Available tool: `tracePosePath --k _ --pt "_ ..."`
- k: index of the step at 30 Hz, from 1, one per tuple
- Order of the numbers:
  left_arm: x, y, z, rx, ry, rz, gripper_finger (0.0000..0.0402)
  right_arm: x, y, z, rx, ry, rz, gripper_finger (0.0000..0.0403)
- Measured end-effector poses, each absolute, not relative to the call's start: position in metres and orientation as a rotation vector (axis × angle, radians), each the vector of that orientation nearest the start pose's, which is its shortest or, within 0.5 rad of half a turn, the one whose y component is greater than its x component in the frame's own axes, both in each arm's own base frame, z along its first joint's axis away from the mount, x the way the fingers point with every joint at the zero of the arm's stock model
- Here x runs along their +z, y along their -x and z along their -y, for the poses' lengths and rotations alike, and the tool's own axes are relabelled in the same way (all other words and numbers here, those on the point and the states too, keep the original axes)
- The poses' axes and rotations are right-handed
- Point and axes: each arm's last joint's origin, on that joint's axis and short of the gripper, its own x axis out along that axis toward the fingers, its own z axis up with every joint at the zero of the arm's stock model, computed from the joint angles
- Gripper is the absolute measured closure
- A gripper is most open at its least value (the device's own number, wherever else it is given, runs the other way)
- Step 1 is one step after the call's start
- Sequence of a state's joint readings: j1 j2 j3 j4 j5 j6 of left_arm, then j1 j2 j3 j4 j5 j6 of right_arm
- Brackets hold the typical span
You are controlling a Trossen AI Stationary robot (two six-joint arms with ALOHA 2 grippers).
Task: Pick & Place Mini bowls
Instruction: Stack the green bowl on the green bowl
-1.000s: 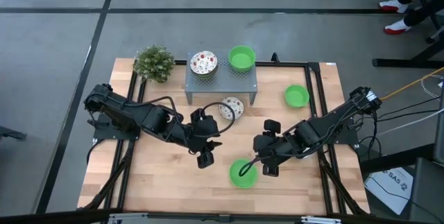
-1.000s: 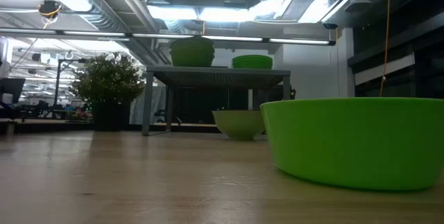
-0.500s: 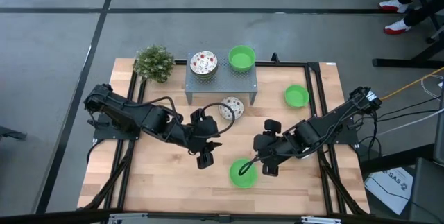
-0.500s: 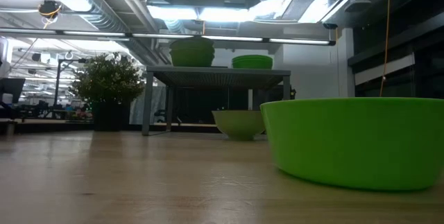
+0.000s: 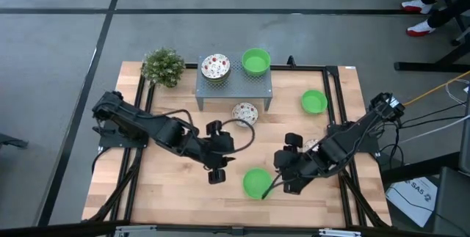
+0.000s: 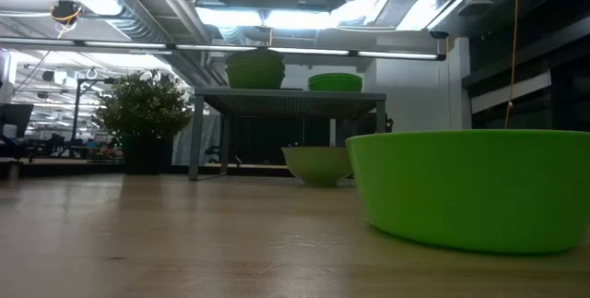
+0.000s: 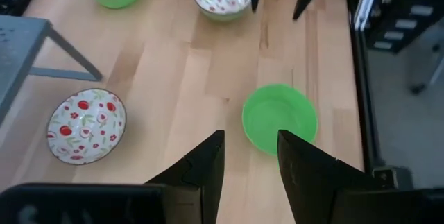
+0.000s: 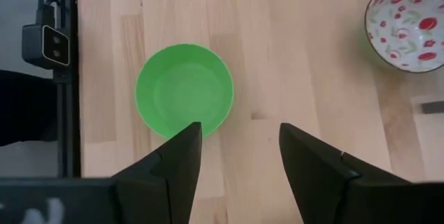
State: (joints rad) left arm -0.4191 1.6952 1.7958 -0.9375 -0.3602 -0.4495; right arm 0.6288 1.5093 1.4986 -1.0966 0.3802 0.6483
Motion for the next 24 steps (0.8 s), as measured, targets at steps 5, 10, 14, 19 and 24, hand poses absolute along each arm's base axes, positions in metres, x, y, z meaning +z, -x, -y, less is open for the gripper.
tracePosePath --k 5,10,14,19,24 --pt "0.356 -0.344 0.144 0.054 0.027 -0.845 0.0275 0.34 -0.236 -0.171 -0.093 -0.026 -0.954 0.0208" --pt "0.327 -0.362 0.152 0.003 -0.12 -0.917 0.0275 0.34 -0.232 -0.177 -0.089 -0.041 -0.949 0.0208" --pt "0.306 -0.379 0.159 -0.086 -0.269 -0.916 0.0275 0.34 -0.229 -0.181 -0.085 -0.056 -0.948 0.0208" --pt "0.284 -0.394 0.167 -0.21 -0.489 -0.911 0.0275 0.34 -0.223 -0.189 -0.07 -0.073 -0.948 0.0208" --pt "0.264 -0.401 0.171 -0.328 -0.624 -0.94 0.0275 0.34 -0.216 -0.197 -0.071 -0.128 -0.946 0.0208"
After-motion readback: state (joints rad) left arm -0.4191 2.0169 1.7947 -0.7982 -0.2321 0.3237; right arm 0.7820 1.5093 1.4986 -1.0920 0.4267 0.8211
